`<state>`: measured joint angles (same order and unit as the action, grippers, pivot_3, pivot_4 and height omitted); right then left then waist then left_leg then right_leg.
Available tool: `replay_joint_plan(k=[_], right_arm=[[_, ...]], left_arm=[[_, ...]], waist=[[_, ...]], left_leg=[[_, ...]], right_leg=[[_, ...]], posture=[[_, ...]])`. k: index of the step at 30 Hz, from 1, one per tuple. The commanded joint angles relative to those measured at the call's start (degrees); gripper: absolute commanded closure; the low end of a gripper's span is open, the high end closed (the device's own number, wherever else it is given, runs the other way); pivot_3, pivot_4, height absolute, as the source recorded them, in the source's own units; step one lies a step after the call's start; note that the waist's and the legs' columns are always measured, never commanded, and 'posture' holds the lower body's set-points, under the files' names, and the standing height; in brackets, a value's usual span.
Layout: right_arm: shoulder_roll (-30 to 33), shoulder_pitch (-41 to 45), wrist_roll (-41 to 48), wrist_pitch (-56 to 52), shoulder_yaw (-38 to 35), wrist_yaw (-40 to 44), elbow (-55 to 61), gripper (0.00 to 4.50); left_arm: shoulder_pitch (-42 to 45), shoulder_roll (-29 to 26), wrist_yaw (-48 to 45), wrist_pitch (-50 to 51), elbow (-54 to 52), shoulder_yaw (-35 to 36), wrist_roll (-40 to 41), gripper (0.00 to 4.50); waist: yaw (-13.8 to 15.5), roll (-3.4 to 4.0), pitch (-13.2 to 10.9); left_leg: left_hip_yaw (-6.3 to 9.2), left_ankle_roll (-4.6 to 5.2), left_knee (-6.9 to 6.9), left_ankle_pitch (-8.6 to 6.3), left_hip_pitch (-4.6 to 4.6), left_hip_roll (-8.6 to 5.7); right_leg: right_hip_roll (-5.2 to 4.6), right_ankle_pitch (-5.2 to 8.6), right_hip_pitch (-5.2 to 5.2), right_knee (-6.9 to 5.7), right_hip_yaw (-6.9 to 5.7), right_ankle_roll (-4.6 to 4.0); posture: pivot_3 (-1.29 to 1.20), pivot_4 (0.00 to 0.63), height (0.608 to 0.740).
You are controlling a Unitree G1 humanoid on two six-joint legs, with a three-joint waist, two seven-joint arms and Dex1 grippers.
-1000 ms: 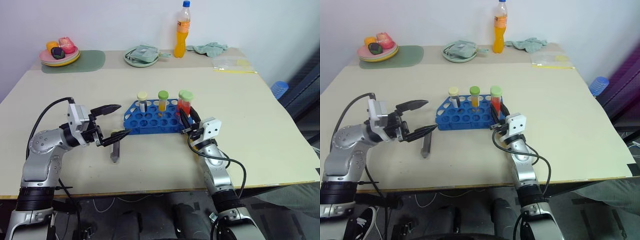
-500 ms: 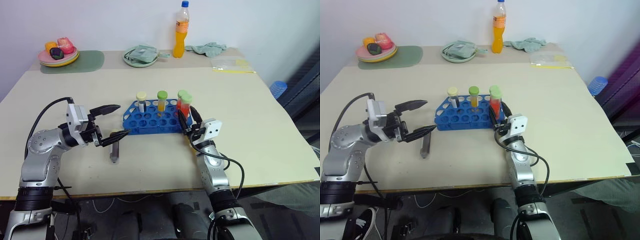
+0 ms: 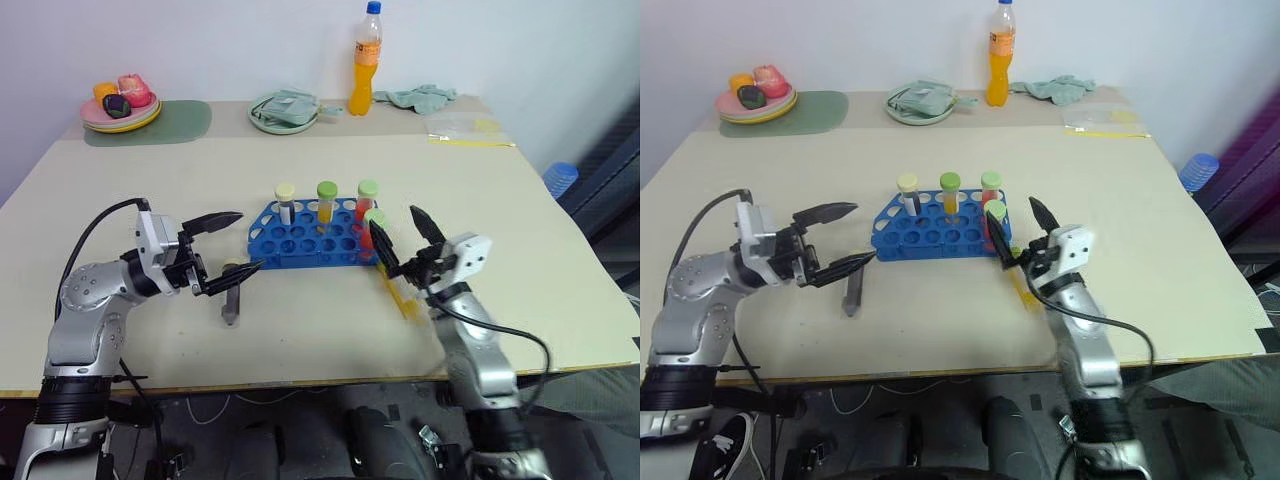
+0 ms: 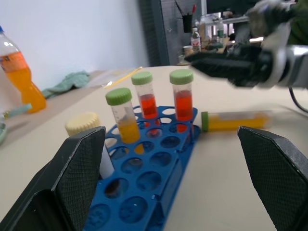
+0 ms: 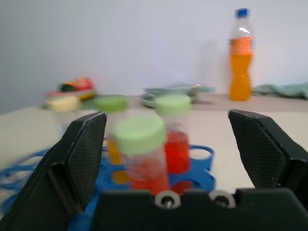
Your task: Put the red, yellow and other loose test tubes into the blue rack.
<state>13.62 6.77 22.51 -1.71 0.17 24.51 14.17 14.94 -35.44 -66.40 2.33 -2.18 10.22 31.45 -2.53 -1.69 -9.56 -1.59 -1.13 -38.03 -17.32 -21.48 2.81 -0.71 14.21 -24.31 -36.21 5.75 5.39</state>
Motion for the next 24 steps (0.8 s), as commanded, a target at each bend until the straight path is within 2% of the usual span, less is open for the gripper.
replay_joint_plan(k=[1, 4, 7, 11, 13, 14, 16, 17, 18, 20, 24], right_arm=[[6.22, -2.0, 8.64, -12.26, -3.43, 0.16, 14.01, 0.05], [14.41, -1.98, 12.39, -25.52, -7.26, -3.04, 20.21, 0.05], [22.47, 0.1, 21.13, -38.69, -12.81, -6.16, 24.63, 0.05], [33.1, 7.51, 28.04, -61.35, -12.66, -11.23, 25.15, 0.05], [33.61, 11.63, 32.98, -67.11, -13.27, -12.59, 24.29, 0.05], [32.26, 15.8, 37.29, -73.76, -14.02, -14.63, 21.06, 0.05], [31.56, 22.41, 40.46, -82.43, -12.52, -15.86, 17.99, 0.05], [33.65, 25.56, 43.33, -86.73, -9.29, -16.62, 14.99, 0.05], [34.24, 28.01, 44.31, -88.85, -6.22, -17.37, 13.23, 0.05], [37.31, 32.05, 52.96, -90.79, -0.18, -22.11, 4.24, 0.05], [35.22, 36.69, 58.57, -90.79, 3.67, -35.51, -6.94, 0.05]], left_arm=[[0.3, 1.31, 0.05, -2.61, 0.55, 0.06, -0.42, 0.0], [1.04, 2.23, -0.15, -3.95, 1.82, -0.41, -1.11, 0.0], [1.61, 2.85, -0.48, -4.75, 2.88, -0.79, -1.47, 0.0], [1.9, 3.66, -1.03, -6.01, 4.59, -0.93, -1.75, 0.0], [2.02, 4.14, -0.95, -6.37, 4.98, -1.12, -2.06, 0.0], [2.03, 4.66, -0.7, -6.63, 4.91, -1.31, -2.16, 0.0], [1.94, 5.32, -0.26, -6.95, 4.43, -1.75, -2.36, 0.0], [1.79, 5.7, 0.14, -7.02, 3.91, -1.94, -2.45, 0.0], [1.55, 6.0, 0.52, -7.07, 3.41, -2.12, -2.56, 0.0], [1.07, 6.46, 1.24, -7.26, 2.63, -2.4, -2.83, 0.0], [-0.05, 6.9, 2.56, -7.4, 1.23, -2.57, -3.0, 0.0]], waist=[[0.03, 0.0, 0.0], [0.06, -0.01, 0.01], [0.1, -0.03, 0.02], [-0.08, -0.02, 0.01], [0.0, -0.03, 0.02], [-0.06, -0.03, 0.02], [-0.04, -0.03, 0.01], [0.0, -0.03, 0.01], [-0.02, -0.03, 0.01], [0.09, -0.06, 0.03], [-0.01, -0.1, 0.04]], left_leg=[[-0.01, 0.0, -0.01, 0.0, 0.0, 0.0], [-0.01, 0.0, -0.05, 0.0, 0.0, 0.0], [0.0, 0.0, -0.05, 0.0, -0.01, -0.01], [-0.01, 0.0, -0.03, 0.0, 0.0, 0.0], [0.01, 0.01, -0.03, 0.0, 0.0, 0.01], [0.02, 0.01, -0.01, 0.0, -0.01, 0.01], [0.01, 0.01, -0.02, 0.0, -0.05, 0.01], [-0.01, 0.01, -0.03, 0.0, -0.05, 0.0], [0.0, 0.01, -0.03, 0.0, -0.06, 0.0], [0.02, 0.01, -0.02, -0.01, -0.08, 0.01], [-0.02, 0.03, 0.0, -0.01, -0.2, -0.02]], right_leg=[[0.0, 0.0, 0.0, 0.0, 0.0, 0.0], [0.01, 0.01, 0.01, 0.01, 0.01, -0.01], [0.01, 0.02, 0.02, 0.05, 0.01, -0.03], [0.02, 0.02, 0.01, 0.07, 0.03, -0.03], [0.03, 0.02, 0.0, 0.08, 0.03, -0.04], [0.03, 0.02, 0.0, 0.08, 0.03, -0.04], [0.03, 0.02, 0.0, 0.1, 0.04, -0.03], [0.01, 0.02, -0.01, 0.11, 0.06, -0.03], [0.0, 0.02, -0.02, 0.12, 0.06, -0.03], [-0.03, 0.02, -0.02, 0.15, 0.03, -0.04], [-0.12, 0.02, -0.09, 0.2, 0.02, -0.04]], posture=[[0.0, 0.15, 0.74], [0.0, 0.15, 0.74], [0.0, 0.15, 0.74], [0.0, 0.15, 0.74], [0.0, 0.15, 0.74], [0.0, 0.15, 0.74], [0.0, 0.15, 0.74], [0.0, 0.15, 0.74], [0.0, 0.15, 0.74], [0.0, 0.15, 0.74], [0.0, 0.15, 0.74]])
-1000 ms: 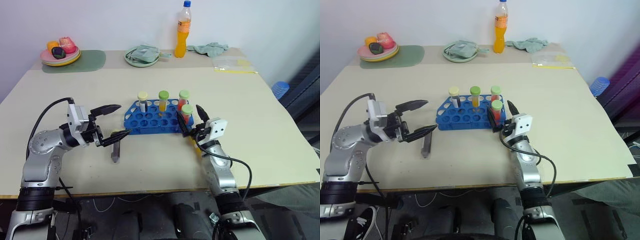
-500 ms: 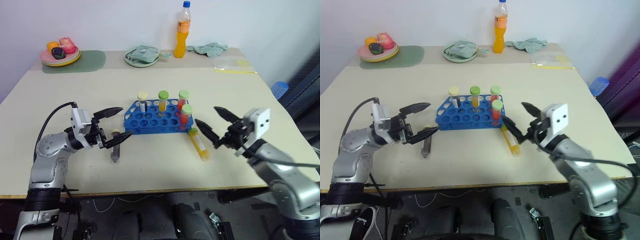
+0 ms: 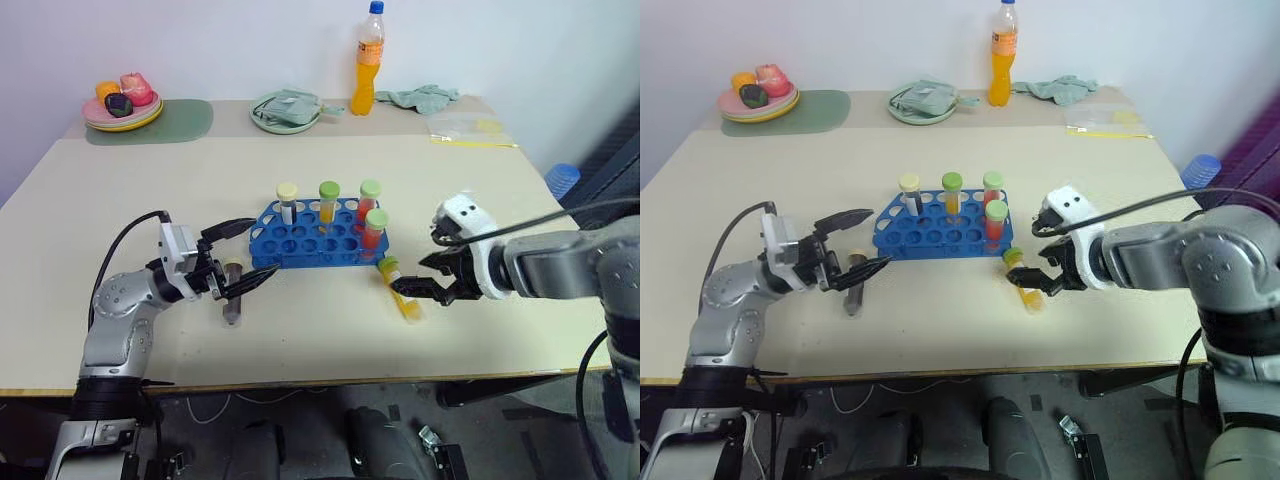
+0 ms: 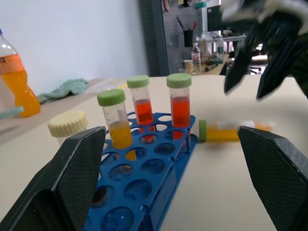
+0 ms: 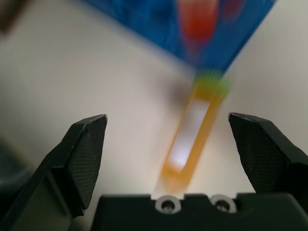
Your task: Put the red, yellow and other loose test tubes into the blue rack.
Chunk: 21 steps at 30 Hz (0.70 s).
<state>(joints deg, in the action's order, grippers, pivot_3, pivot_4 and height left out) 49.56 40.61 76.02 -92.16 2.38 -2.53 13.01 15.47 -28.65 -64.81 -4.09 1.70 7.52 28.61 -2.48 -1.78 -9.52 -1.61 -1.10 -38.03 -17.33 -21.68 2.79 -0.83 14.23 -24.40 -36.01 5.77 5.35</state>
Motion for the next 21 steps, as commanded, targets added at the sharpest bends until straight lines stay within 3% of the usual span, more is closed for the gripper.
replay_joint_plan(k=[1, 9, 16, 21], right_arm=[[-1.38, 3.72, 6.6, -0.34, 2.22, -11.69, -7.73, 0.05], [-11.51, 9.91, 16.19, 1.05, 2.1, -36.03, -19.79, 0.05], [-7.07, 7.9, 34.4, 10.45, 11.4, -49.72, -17.59, 0.05], [-5.31, 5.6, 36.98, 14.08, 15.32, -50.5, -15.49, 0.05]], left_arm=[[-0.87, 0.13, 1.19, -0.97, -2.98, 0.12, -0.15, 0.0], [-1.84, 0.87, 2.68, -1.24, -4.17, -0.03, -0.36, 0.0], [-2.27, 0.82, 3.48, -1.26, -4.79, -0.09, -0.46, 0.0], [-2.55, 1.04, 3.95, -0.82, -5.57, -0.56, -0.41, 0.0]], waist=[[-0.08, 0.0, 0.0], [-0.24, 0.01, 0.01], [-0.12, 0.01, 0.01], [-0.2, 0.01, 0.01]], left_leg=[[-0.01, 0.0, -0.02, 0.0, -0.05, -0.01], [0.05, 0.01, -0.02, 0.0, -0.16, 0.05], [0.05, 0.01, -0.06, 0.0, -0.38, 0.02], [0.09, 0.01, -0.06, 0.01, -0.39, 0.04]], right_leg=[[0.0, -0.01, -0.03, 0.0, 0.01, 0.01], [0.12, -0.02, -0.14, -0.04, 0.0, 0.03], [0.03, -0.03, -0.23, 0.03, -0.03, 0.05], [0.04, -0.02, -0.24, 0.03, -0.07, 0.04]], posture=[[0.0, 0.15, 0.74], [0.0, 0.15, 0.74], [0.0, 0.15, 0.74], [0.0, 0.15, 0.74]])
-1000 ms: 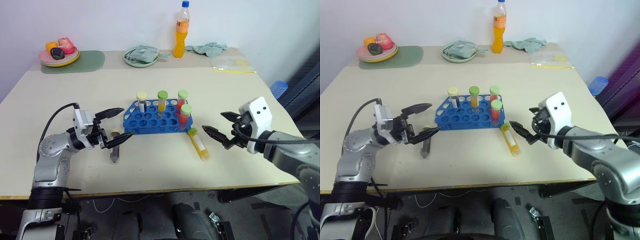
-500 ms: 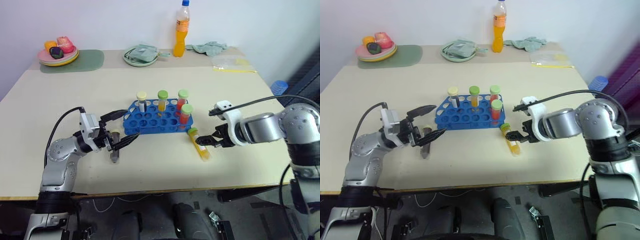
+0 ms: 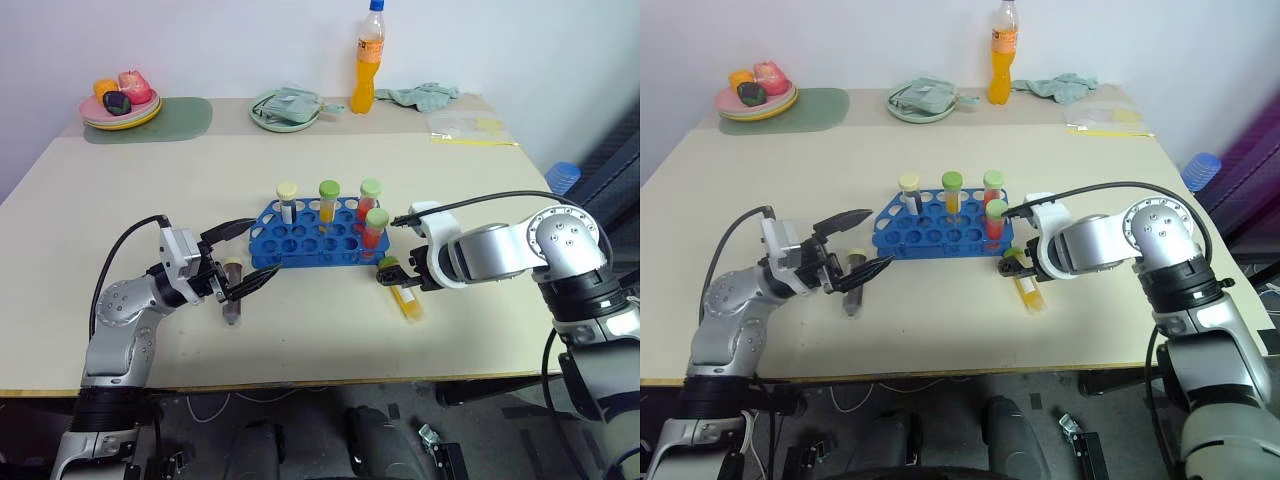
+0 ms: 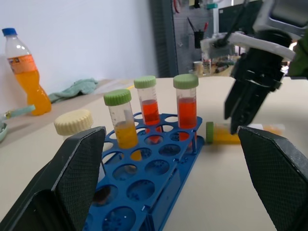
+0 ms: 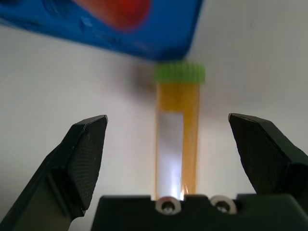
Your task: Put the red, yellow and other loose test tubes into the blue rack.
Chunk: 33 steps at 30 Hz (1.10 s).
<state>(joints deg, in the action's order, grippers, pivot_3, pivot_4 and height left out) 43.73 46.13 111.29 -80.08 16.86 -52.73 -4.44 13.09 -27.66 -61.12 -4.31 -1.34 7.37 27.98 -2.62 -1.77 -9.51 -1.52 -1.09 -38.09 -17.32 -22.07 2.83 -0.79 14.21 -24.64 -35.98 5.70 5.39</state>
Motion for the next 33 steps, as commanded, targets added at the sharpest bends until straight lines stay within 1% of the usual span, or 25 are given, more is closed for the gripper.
replay_joint_plan(k=[1, 9, 13, 15, 16, 17, 21, 22, 24, 27, 30, 32, 33], right_arm=[[0.39, -0.03, 1.71, 2.55, 1.44, -0.59, 1.81, 0.05], [-1.96, 0.08, 1.71, 6.64, 4.68, -4.05, 0.27, 0.05], [-2.29, -1.85, -1.6, 6.53, 5.02, -3.05, -1.2, 0.05], [-2.32, -1.35, -2.84, 6.0, 4.77, -2.06, -1.34, 0.56], [-2.35, -1.32, -2.81, 5.97, 4.67, -1.89, -1.28, 0.89], [-2.32, -1.58, -3.22, 5.81, 4.56, -1.58, -1.18, 1.34], [-2.53, -2.13, -4.49, 5.09, 4.14, -0.89, -0.97, 3.44], [-2.79, -1.92, -4.53, 5.0, 3.97, -0.76, -0.97, 3.74], [-3.09, -1.64, -4.73, 4.84, 3.55, -0.42, -0.76, 3.76], [-1.56, -0.86, -5.2, 2.06, 2.89, 5.53, 3.11, 3.76], [1.09, -2.21, -3.43, -1.34, 2.73, 14.52, 8.02, 3.76], [3.56, -3.48, -7.95, -4.91, 1.99, 23.15, 15.78, 3.76], [4.03, -4.65, -10.59, -4.32, 0.19, 28.03, 20.06, 3.76]], left_arm=[[-0.16, 0.02, 0.29, -0.5, -2.55, -0.41, 0.24, 0.0], [0.16, -0.18, 0.8, -0.24, -2.8, -0.54, 0.07, 0.0], [-0.15, -0.38, 1.17, -0.09, -3.3, -0.43, 0.13, 0.0], [-0.62, -0.59, 1.38, 0.01, -3.61, -0.21, 0.22, 0.0], [-0.83, -0.68, 1.49, 0.05, -3.77, -0.14, 0.25, 0.0], [-1.0, -0.76, 1.63, 0.11, -3.94, -0.13, 0.29, 0.0], [-1.18, -0.97, 1.9, 0.06, -4.03, -0.26, 0.36, 0.0], [-1.06, -0.95, 1.92, 0.1, -3.96, -0.3, 0.39, 0.0], [-0.96, -0.94, 1.94, 0.16, -3.94, -0.36, 0.4, 0.0], [-0.69, -1.1, 1.72, 0.17, -3.58, -0.36, 0.36, 0.0], [-0.64, -1.19, 1.71, 0.32, -3.52, -0.23, 0.52, 0.0], [-0.7, -1.34, 1.63, 0.32, -3.54, -0.17, 0.51, 0.0], [-0.67, -1.4, 1.57, 0.31, -3.41, -0.12, 0.53, 0.0]], waist=[[-0.15, 0.0, 0.0], [-0.08, 0.01, 0.01], [-0.03, -0.07, 0.08], [-0.02, -0.14, 0.21], [-0.07, -0.14, 0.23], [-0.11, -0.14, 0.23], [-0.21, -0.15, 0.24], [-0.27, -0.14, 0.25], [-0.41, -0.14, 0.25], [-0.58, -0.13, 0.24], [-0.54, -0.11, 0.23], [-0.34, -0.1, 0.22], [-0.12, -0.1, 0.22]], left_leg=[[0.0, 0.0, 0.0, 0.0, 0.0, 0.0], [0.01, 0.0, 0.0, 0.0, 0.0, 0.04], [0.0, 0.0, -0.01, 0.0, -0.01, 0.05], [0.01, 0.0, -0.01, 0.0, 0.0, 0.06], [0.01, 0.0, -0.01, 0.0, 0.0, 0.06], [0.01, 0.0, -0.01, 0.0, 0.0, 0.07], [0.02, 0.0, -0.01, 0.0, 0.02, 0.1], [0.01, 0.0, -0.01, 0.0, 0.02, 0.1], [0.01, 0.0, 0.0, 0.0, 0.02, 0.1], [0.02, 0.0, 0.0, 0.0, 0.01, 0.1], [0.07, 0.01, 0.02, 0.0, -0.11, 0.1], [0.09, 0.01, 0.02, 0.0, -0.19, 0.11], [0.1, 0.01, 0.02, 0.0, -0.22, 0.11]], right_leg=[[0.0, 0.0, -0.01, 0.0, 0.0, 0.0], [0.03, 0.0, -0.02, 0.0, 0.0, 0.0], [0.01, 0.0, -0.02, 0.0, 0.0, -0.01], [0.02, 0.0, -0.02, -0.01, 0.0, -0.01], [0.02, 0.01, -0.02, -0.01, 0.0, -0.01], [0.01, 0.01, -0.02, 0.0, 0.0, -0.01], [0.04, 0.01, -0.02, -0.01, 0.0, -0.03], [0.05, 0.01, -0.02, -0.01, 0.0, -0.02], [0.05, 0.01, -0.02, -0.01, 0.0, -0.02], [0.05, 0.01, -0.02, -0.01, 0.0, -0.02], [0.05, 0.01, -0.12, -0.01, -0.05, -0.02], [0.03, 0.01, -0.18, 0.0, -0.08, -0.01], [0.02, 0.01, -0.21, 0.0, -0.08, -0.01]], posture=[[0.0, 0.15, 0.74], [0.0, 0.15, 0.74], [0.0, 0.15, 0.74], [0.0, 0.15, 0.74], [0.0, 0.15, 0.74], [0.0, 0.15, 0.74], [0.0, 0.15, 0.74], [0.0, 0.15, 0.74], [0.0, 0.15, 0.74], [0.0, 0.15, 0.74], [0.0, 0.15, 0.74], [0.0, 0.15, 0.74], [0.0, 0.15, 0.74]])
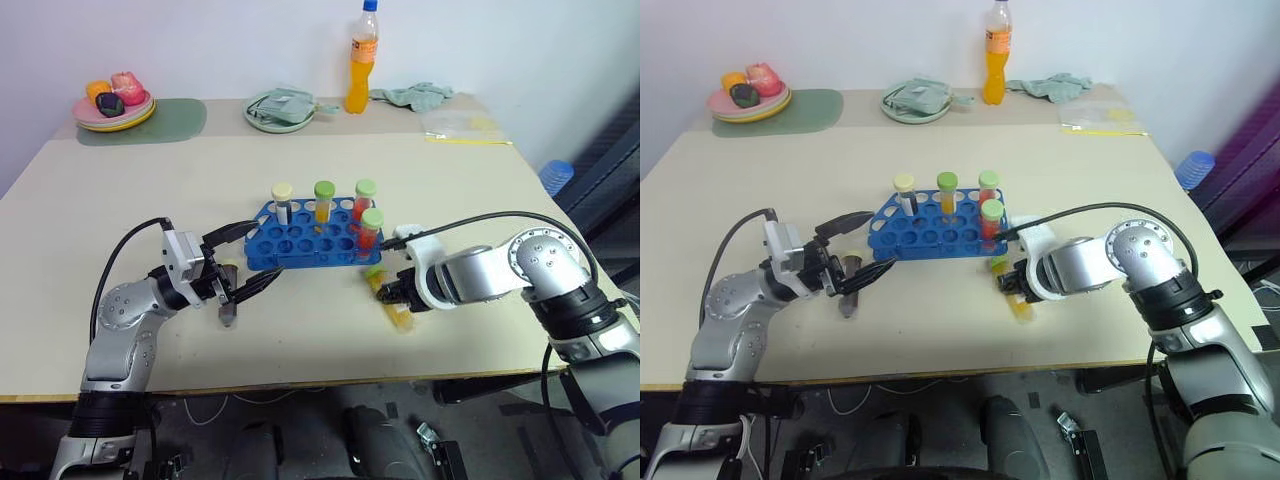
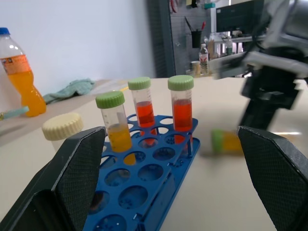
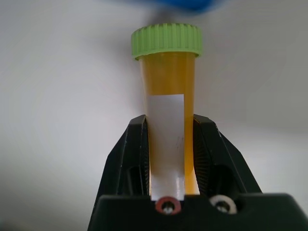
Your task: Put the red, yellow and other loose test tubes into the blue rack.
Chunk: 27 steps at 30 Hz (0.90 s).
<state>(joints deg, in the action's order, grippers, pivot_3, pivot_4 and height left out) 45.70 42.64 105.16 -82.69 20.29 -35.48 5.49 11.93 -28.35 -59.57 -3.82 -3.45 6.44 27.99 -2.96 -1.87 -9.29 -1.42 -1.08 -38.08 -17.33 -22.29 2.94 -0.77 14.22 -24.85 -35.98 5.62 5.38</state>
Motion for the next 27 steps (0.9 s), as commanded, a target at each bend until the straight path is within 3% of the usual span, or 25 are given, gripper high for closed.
replay_joint_plan(k=[1, 4, 10, 18, 22, 27], right_arm=[[2.55, -2.68, -9.97, 1.79, -5.27, 17.89, 16.06, 3.76], [2.04, -9.59, -29.38, 19.43, -8.26, 34.88, 25.64, 3.76], [-13.71, -21.57, -61.88, 56.15, -7.43, 46.19, 22.41, 3.76], [-34.15, -20.76, -83.02, 77.91, -4.34, 46.57, 4.67, 3.76], [-39.96, -20.46, -87.11, 86.8, -4.56, 50.07, -4.54, 3.76], [-42.93, -21.63, -91.48, 96.49, -5.36, 52.82, -11.02, 3.76]], left_arm=[[0.57, -0.8, -0.1, -0.27, -1.02, 0.86, 0.52, 0.0], [1.0, -1.07, -0.28, -0.5, -0.12, 1.19, 0.72, 0.0], [1.58, -2.68, -1.08, -0.63, 1.97, 3.68, 1.72, 0.0], [2.06, -5.34, -2.84, 0.33, 3.45, 5.65, 2.78, 0.0], [2.27, -6.17, -3.49, 1.01, 3.63, 5.81, 2.95, 0.0], [2.05, -7.7, -4.05, 2.16, 2.93, 6.8, 3.58, 0.0]], waist=[[0.38, -0.01, 0.0], [0.48, -0.02, 0.01], [0.36, -0.11, 0.07], [0.48, -0.08, 0.06], [0.47, -0.07, 0.05], [0.37, -0.03, 0.03]], left_leg=[[0.01, 0.0, 0.0, 0.0, -0.01, 0.0], [0.03, 0.0, -0.01, 0.0, -0.02, 0.0], [0.02, -0.01, -0.06, 0.0, 0.05, -0.07], [-0.01, -0.02, -0.03, 0.01, 0.15, -0.06], [-0.02, -0.03, -0.04, 0.01, 0.14, -0.1], [-0.01, -0.03, -0.04, 0.01, 0.17, -0.09]], right_leg=[[-0.01, 0.0, -0.01, 0.0, -0.01, 0.0], [-0.01, 0.0, -0.01, 0.02, -0.03, 0.01], [0.02, 0.0, 0.09, 0.04, -0.1, 0.03], [0.09, 0.0, 0.06, -0.11, -0.08, 0.01], [0.04, 0.0, 0.08, -0.09, -0.08, 0.0], [0.04, -0.01, 0.08, -0.14, -0.08, 0.01]], posture=[[0.0, 0.15, 0.74], [0.0, 0.15, 0.74], [0.0, 0.15, 0.74], [0.0, 0.15, 0.74], [0.0, 0.15, 0.74], [0.0, 0.15, 0.74]])
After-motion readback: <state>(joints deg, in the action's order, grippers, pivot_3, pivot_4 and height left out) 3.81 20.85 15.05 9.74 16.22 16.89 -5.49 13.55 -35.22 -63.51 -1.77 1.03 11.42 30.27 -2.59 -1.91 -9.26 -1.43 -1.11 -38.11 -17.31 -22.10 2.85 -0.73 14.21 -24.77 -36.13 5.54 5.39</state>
